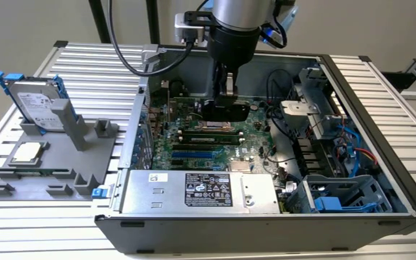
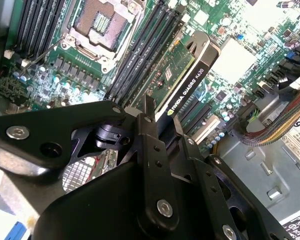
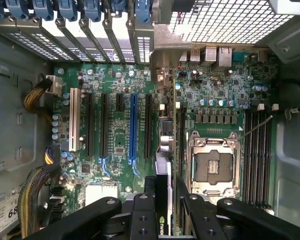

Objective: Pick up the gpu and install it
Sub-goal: 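Insert the gpu into the slot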

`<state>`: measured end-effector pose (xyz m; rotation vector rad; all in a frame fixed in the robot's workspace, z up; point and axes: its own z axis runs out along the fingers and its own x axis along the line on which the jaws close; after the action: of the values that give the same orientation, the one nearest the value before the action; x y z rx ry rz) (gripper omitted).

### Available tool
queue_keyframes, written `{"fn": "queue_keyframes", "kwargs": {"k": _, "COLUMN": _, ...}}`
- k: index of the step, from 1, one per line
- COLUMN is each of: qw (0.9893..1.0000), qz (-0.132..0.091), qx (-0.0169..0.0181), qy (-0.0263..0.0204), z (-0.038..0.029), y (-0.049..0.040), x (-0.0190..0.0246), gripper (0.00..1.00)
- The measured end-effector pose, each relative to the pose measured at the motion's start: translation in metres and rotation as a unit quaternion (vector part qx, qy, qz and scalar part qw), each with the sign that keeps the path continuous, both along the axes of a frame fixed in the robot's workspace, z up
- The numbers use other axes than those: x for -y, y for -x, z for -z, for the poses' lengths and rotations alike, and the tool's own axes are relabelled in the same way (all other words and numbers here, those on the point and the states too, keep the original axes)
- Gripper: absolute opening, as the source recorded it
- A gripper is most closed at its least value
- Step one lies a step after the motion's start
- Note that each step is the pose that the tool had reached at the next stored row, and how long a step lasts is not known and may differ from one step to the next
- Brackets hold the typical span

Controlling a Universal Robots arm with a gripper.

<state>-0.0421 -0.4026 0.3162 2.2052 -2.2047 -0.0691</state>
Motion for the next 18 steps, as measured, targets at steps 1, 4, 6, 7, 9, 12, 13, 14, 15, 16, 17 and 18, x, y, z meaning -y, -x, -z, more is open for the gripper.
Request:
{"fn": "queue_keyframes", "kwargs": {"k": 1, "qw": 1.0000, "qz": 0.001, "qx": 0.0001, "qy": -0.0001, "z": 0.0005, "y": 0.0000, "x": 0.0000, "gripper": 0.00}}
{"fn": "queue_keyframes", "kwargs": {"k": 4, "qw": 0.9999, "qz": 0.010, "qx": 0.0001, "qy": 0.0000, "z": 0.0027, "y": 0.0000, "x": 0.0001, "gripper": 0.00}}
{"fn": "queue_keyframes", "kwargs": {"k": 6, "qw": 0.9998, "qz": 0.020, "qx": 0.0001, "qy": 0.0001, "z": 0.0036, "y": 0.0001, "x": 0.0003, "gripper": 0.00}}
{"fn": "queue_keyframes", "kwargs": {"k": 7, "qw": 0.9997, "qz": 0.026, "qx": 0.0001, "qy": -0.0001, "z": 0.0043, "y": 0.0000, "x": 0.0003, "gripper": 0.00}}
{"fn": "queue_keyframes", "kwargs": {"k": 9, "qw": 0.9994, "qz": 0.035, "qx": 0.0001, "qy": -0.0001, "z": 0.0057, "y": 0.0000, "x": 0.0003, "gripper": 0.00}}
{"fn": "queue_keyframes", "kwargs": {"k": 12, "qw": 0.9992, "qz": 0.039, "qx": 0.0001, "qy": 0.0000, "z": 0.0071, "y": 0.0001, "x": 0.0003, "gripper": 0.00}}
{"fn": "queue_keyframes", "kwargs": {"k": 13, "qw": 0.9992, "qz": 0.040, "qx": 0.0000, "qy": 0.0001, "z": 0.0071, "y": 0.0001, "x": 0.0003, "gripper": 0.00}}
{"fn": "queue_keyframes", "kwargs": {"k": 14, "qw": 0.9992, "qz": 0.040, "qx": 0.0000, "qy": 0.0001, "z": 0.0071, "y": 0.0001, "x": 0.0003, "gripper": 0.00}}
{"fn": "queue_keyframes", "kwargs": {"k": 15, "qw": 0.9992, "qz": 0.040, "qx": 0.0001, "qy": 0.0000, "z": 0.0073, "y": 0.0002, "x": 0.0007, "gripper": 0.00}}
{"fn": "queue_keyframes", "kwargs": {"k": 16, "qw": 0.9992, "qz": 0.040, "qx": 0.0001, "qy": -0.0001, "z": 0.0074, "y": 0.0002, "x": 0.0011, "gripper": 0.00}}
{"fn": "queue_keyframes", "kwargs": {"k": 17, "qw": 0.9992, "qz": 0.040, "qx": 0.0001, "qy": 0.0000, "z": 0.0075, "y": 0.0001, "x": 0.0016, "gripper": 0.00}}
{"fn": "queue_keyframes", "kwargs": {"k": 18, "qw": 0.9992, "qz": 0.040, "qx": 0.0001, "qy": -0.0001, "z": 0.0076, "y": 0.0001, "x": 0.0024, "gripper": 0.00}}
